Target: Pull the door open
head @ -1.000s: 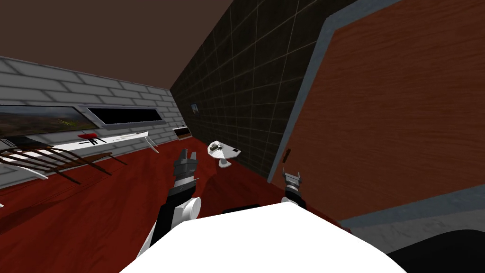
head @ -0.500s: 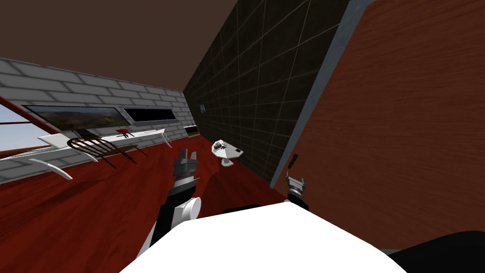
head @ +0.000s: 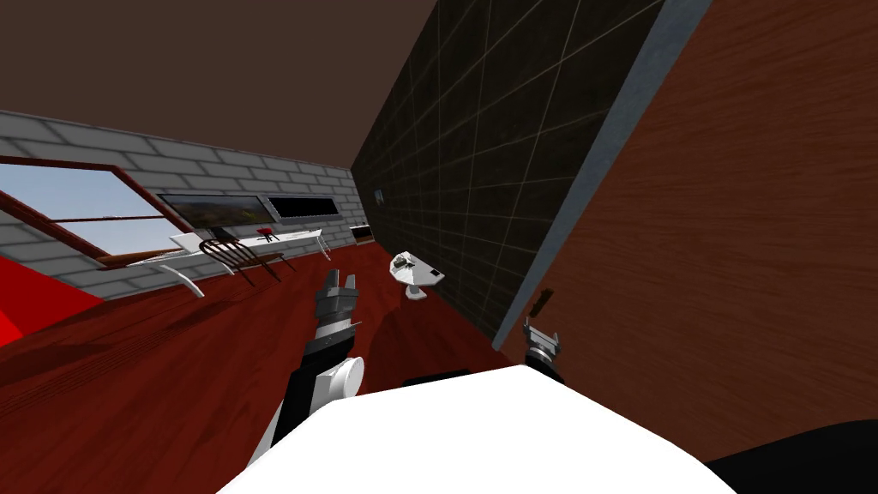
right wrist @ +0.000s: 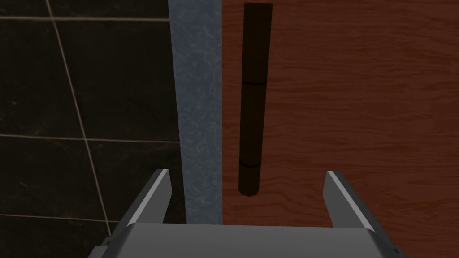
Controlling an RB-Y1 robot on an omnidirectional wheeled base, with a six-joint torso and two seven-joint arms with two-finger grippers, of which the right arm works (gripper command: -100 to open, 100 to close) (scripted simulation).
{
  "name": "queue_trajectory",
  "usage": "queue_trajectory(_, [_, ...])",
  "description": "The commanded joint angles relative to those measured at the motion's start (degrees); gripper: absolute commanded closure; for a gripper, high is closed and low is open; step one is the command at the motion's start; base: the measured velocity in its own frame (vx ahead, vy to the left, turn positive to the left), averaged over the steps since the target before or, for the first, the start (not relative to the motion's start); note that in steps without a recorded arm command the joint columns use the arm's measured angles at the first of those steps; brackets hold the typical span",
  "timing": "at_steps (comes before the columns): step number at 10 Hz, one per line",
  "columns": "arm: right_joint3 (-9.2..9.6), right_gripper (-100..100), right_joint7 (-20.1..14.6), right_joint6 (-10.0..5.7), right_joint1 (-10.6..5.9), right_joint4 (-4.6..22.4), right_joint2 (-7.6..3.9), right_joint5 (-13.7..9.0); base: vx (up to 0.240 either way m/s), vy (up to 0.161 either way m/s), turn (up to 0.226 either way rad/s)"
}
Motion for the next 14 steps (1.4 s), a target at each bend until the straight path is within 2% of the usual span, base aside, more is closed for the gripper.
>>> queue_trajectory(1, [0.08, -100, -1.43, -0.66, -0.33, 1.93, -0.12, -1.39, 0.034, -0.118, 0.146])
queue_trajectory(3, [0.14, -100, -1.63, -0.75, -0.53, 2.4, -0.2, -1.4, 0.018, -0.062, 0.054])
queue_trajectory(4, [-0.2, -100, -3.89, -0.67, -0.63, 3.56, -0.75, 0.32, 0.104, -0.033, -0.147])
queue_trajectory(8, [-0.85, -100, -7.73, -0.27, -0.71, 5.35, -1.75, 3.62, 0.139, -0.029, -0.079])
queue_trajectory(14, [-2.09, -100, -15.0, 0.49, -0.86, 8.76, -3.64, 9.9, 0.097, -0.029, -0.096])
